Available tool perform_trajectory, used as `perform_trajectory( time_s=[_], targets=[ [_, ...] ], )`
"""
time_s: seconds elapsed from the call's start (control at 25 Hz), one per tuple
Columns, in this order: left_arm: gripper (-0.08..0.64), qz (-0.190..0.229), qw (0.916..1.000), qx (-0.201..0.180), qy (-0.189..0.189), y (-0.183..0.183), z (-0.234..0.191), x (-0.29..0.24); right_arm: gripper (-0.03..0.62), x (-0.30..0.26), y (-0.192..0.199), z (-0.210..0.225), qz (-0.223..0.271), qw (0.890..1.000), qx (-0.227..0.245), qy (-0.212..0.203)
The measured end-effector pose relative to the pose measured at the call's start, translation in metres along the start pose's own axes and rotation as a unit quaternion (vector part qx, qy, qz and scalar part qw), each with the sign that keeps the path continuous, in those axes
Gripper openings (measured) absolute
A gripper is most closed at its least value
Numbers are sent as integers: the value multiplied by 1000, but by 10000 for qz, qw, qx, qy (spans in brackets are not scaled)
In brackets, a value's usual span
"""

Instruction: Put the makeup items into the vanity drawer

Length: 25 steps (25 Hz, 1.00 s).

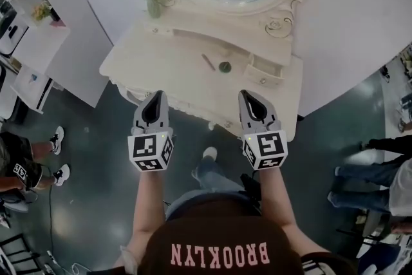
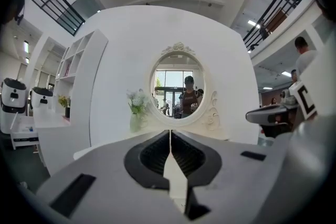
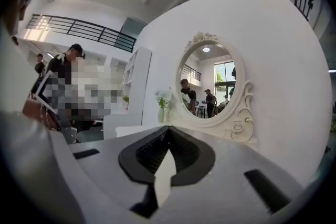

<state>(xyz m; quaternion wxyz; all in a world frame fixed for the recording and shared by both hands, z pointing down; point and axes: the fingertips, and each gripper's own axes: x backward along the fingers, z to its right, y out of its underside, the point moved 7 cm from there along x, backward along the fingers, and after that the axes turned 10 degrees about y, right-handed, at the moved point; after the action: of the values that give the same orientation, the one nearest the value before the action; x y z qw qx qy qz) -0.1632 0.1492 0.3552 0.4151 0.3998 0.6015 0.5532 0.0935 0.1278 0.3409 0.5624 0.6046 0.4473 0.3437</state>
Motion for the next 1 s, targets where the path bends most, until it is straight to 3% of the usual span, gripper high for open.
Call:
perform_trajectory(
  time_s=[0.16, 0.44, 1.0],
  targets=[
    [6, -101, 9999, 31, 63, -3, -22, -57, -2, -58, -3, 20, -56, 9994, -346, -61],
    [6, -265, 9996, 10, 29, -5, -53, -133, -2, -143, 1, 49, -136, 9990, -399, -123],
    [6, -740, 9971, 131, 73, 19, -103, -193, -2, -217, 37, 62, -754, 9959, -484, 153]
  ],
)
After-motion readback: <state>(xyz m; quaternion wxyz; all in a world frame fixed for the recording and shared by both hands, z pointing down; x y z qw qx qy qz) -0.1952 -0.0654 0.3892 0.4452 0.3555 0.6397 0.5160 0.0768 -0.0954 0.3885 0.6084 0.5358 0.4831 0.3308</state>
